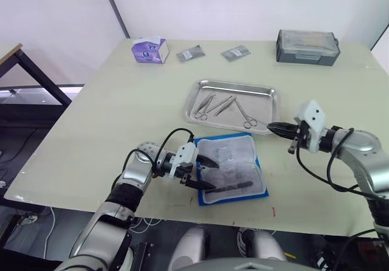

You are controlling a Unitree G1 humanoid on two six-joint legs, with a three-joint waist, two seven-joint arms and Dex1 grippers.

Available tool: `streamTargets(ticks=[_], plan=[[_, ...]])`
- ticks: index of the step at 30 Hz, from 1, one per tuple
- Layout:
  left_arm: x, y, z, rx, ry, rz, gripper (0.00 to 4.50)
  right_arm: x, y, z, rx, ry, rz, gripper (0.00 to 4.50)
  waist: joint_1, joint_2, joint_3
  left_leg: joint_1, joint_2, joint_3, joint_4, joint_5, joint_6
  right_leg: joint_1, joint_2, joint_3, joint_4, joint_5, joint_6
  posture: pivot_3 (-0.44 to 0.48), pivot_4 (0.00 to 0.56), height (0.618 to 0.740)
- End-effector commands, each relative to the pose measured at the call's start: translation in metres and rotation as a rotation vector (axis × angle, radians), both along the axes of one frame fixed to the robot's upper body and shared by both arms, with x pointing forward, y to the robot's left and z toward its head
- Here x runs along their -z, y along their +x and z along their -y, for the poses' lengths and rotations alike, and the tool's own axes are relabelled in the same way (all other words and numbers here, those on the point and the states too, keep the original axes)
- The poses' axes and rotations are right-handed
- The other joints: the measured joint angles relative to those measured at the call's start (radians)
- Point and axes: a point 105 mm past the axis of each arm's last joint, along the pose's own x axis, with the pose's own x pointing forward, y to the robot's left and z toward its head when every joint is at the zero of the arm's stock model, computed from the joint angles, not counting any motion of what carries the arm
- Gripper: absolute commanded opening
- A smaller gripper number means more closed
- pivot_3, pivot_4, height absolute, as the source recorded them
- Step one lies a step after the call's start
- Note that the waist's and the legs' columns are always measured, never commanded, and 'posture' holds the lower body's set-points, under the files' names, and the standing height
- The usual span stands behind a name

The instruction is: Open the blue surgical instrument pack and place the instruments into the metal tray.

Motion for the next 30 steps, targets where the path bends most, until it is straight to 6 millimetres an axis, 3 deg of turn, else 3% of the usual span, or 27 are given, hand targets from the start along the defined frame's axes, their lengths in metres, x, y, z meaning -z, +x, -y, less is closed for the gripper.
streamTargets(ticks=[1, 15, 22, 26, 30], plan=[[0.057, -0.034, -0.008, 0.032, 0.162, -0.228, 3.26, -0.012, 0.016, -0.007, 0.104, 0.029, 0.011, 0.06, -0.002, 0.001, 0.0, 0.0, 0.0, 0.0, 0.0, 0.0, 0.0, 0.0, 0.0, 0.0, 0.0, 0.0, 0.0, 0.0, 0.15, 0.738], [0.057, -0.034, -0.007, 0.02, 0.156, -0.22, 3.26, 0.013, 0.088, -0.026, 0.489, 0.049, -0.136, 0.06, -0.007, 0.007, -0.004, 0.001, -0.003, 0.0, 0.0, 0.0, 0.0, -0.001, 0.0, -0.001, 0.002, 0.0, 0.0, 0.0, 0.15, 0.738], [0.057, -0.035, -0.008, 0.016, 0.155, -0.219, 3.26, 0.028, 0.106, -0.039, 0.544, 0.064, -0.159, 0.06, -0.009, 0.007, -0.004, 0.002, -0.004, 0.0, -0.001, 0.0, 0.0, -0.001, 0.0, 0.0, 0.003, 0.0, 0.0, 0.0, 0.15, 0.738], [0.058, -0.036, -0.009, 0.014, 0.155, -0.221, 3.26, 0.021, 0.109, -0.041, 0.537, 0.085, -0.126, 1.26, -0.009, 0.007, -0.004, 0.003, -0.004, 0.0, -0.001, 0.0, 0.0, -0.001, 0.0, 0.0, 0.003, 0.0, 0.0, 0.0, 0.15, 0.738], [0.058, -0.037, -0.009, 0.016, 0.156, -0.224, 3.26, 0.01, 0.104, -0.042, 0.499, 0.079, -0.07, 3.18, -0.01, 0.008, -0.004, 0.003, -0.004, 0.0, -0.001, 0.0, 0.0, -0.001, 0.0, 0.0, 0.003, 0.0, 0.0, 0.0, 0.15, 0.738]])
